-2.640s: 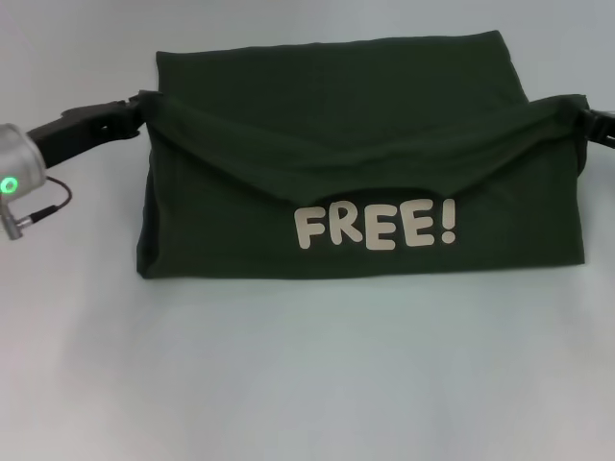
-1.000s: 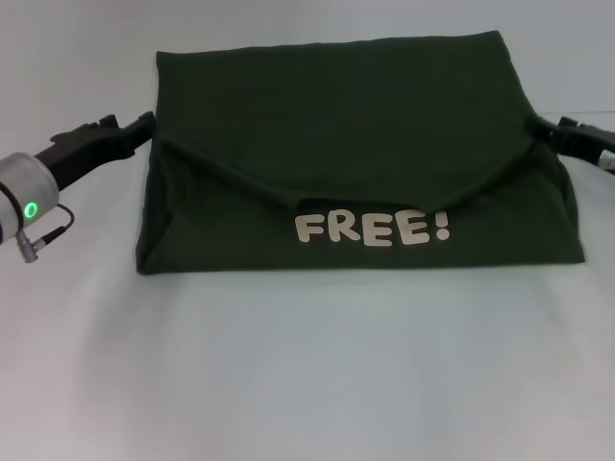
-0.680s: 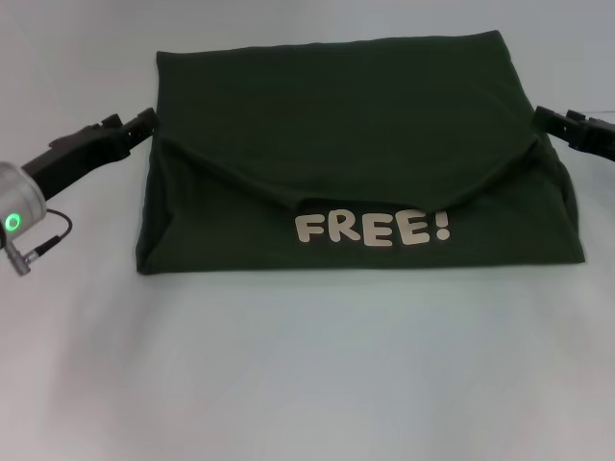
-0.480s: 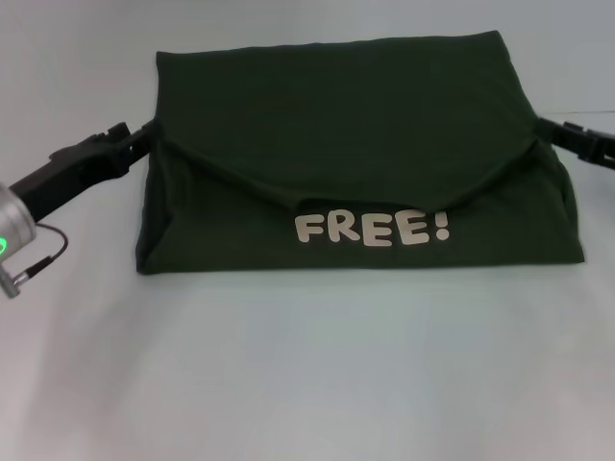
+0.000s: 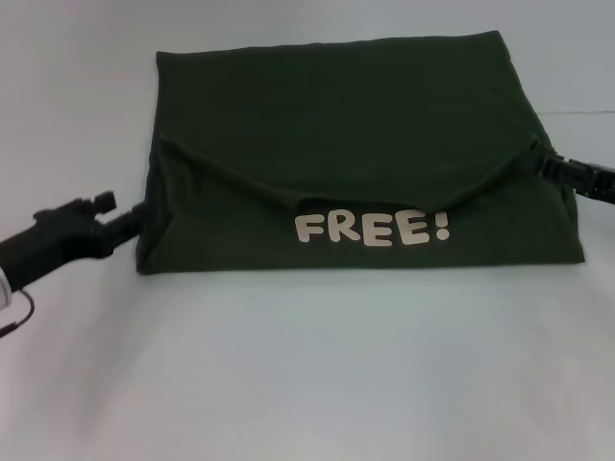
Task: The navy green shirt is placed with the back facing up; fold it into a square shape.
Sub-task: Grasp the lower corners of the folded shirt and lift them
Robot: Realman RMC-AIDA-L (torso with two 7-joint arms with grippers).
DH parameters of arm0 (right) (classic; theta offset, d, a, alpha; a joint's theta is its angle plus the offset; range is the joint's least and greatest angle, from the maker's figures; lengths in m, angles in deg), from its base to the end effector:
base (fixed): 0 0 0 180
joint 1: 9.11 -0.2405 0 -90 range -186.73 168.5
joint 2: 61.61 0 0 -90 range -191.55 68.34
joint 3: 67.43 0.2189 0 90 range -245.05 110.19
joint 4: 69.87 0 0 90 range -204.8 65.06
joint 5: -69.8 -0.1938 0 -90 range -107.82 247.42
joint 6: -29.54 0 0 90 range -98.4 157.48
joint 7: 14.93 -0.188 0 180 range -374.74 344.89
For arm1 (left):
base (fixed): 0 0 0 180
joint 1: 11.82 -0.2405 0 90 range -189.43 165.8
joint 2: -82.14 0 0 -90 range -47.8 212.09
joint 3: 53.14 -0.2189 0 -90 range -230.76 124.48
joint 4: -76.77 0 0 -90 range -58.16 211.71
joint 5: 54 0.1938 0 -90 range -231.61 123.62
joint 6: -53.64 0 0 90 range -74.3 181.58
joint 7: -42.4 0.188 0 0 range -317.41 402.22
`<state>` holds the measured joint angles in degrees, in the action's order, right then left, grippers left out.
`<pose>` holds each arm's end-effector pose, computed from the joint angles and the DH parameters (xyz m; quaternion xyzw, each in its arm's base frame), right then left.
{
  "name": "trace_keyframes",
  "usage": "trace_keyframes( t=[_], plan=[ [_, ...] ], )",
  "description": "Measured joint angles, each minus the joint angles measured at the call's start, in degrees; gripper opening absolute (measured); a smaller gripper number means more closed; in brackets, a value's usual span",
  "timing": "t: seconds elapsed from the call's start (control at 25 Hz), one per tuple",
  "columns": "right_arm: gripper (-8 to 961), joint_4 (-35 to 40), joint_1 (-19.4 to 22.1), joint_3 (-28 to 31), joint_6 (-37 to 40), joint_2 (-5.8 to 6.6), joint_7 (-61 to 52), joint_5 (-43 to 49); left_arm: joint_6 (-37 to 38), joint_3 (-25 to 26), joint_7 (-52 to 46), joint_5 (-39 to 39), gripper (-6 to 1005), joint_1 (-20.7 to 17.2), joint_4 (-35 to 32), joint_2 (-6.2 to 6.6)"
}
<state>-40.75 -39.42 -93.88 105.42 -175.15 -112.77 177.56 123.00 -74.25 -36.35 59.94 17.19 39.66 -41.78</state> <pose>0.2610 0.3677 0.0436 -0.7827 0.4523 0.3365 0.2637 -0.2677 0.3611 0.0079 -0.8258 -0.3510 -0.2662 0.3523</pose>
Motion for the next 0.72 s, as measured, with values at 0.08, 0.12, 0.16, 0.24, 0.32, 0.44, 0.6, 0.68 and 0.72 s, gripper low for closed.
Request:
trace_keyframes(
  t=[0.08,0.12,0.16,0.24,0.32,0.44,0.6,0.68,0.72],
  plan=[
    [625,-0.2,0.2,0.2,-0.1,-0.27,-0.3,0.0,-0.7,0.0,0.4,0.8,623,-0.3,0.1,-0.03],
    [625,-0.3,0.2,0.3,-0.2,-0.41,-0.3,0.0,-1.8,0.0,0.6,1.8,624,-0.3,0.5,-0.05],
    [625,-0.3,0.2,0.3,-0.3,-0.52,-0.4,-0.1,-3.1,-0.2,0.9,3.0,625,-0.4,0.9,-0.06],
    [624,-0.3,0.0,0.4,-0.5,-0.66,-1.1,-0.2,-3.9,-0.7,1.0,3.7,627,-0.3,1.1,-0.1],
    [624,-0.3,-0.3,0.4,-0.6,-0.69,-1.7,-0.2,-5.1,-2.0,1.0,4.4,665,-0.1,1.4,-0.19],
    [624,-0.3,-0.4,0.3,-0.6,-0.7,-2.4,-0.2,-6.6,-4.2,1.4,4.8,774,0.1,1.6,-0.31],
    [625,-0.3,-0.2,0.4,-0.6,-0.83,-3.0,-0.3,-7.8,-5.7,1.8,5.8,832,0.2,1.7,-0.35],
    [625,-0.3,0.0,0.4,-0.7,-0.89,-3.3,-0.3,-8.1,-5.8,2.2,6.6,846,0.3,1.8,-0.39],
    [625,-0.3,0.0,0.4,-0.8,-0.91,-3.3,-0.3,-8.2,-5.8,2.4,6.8,853,0.3,1.9,-0.42]
  ],
)
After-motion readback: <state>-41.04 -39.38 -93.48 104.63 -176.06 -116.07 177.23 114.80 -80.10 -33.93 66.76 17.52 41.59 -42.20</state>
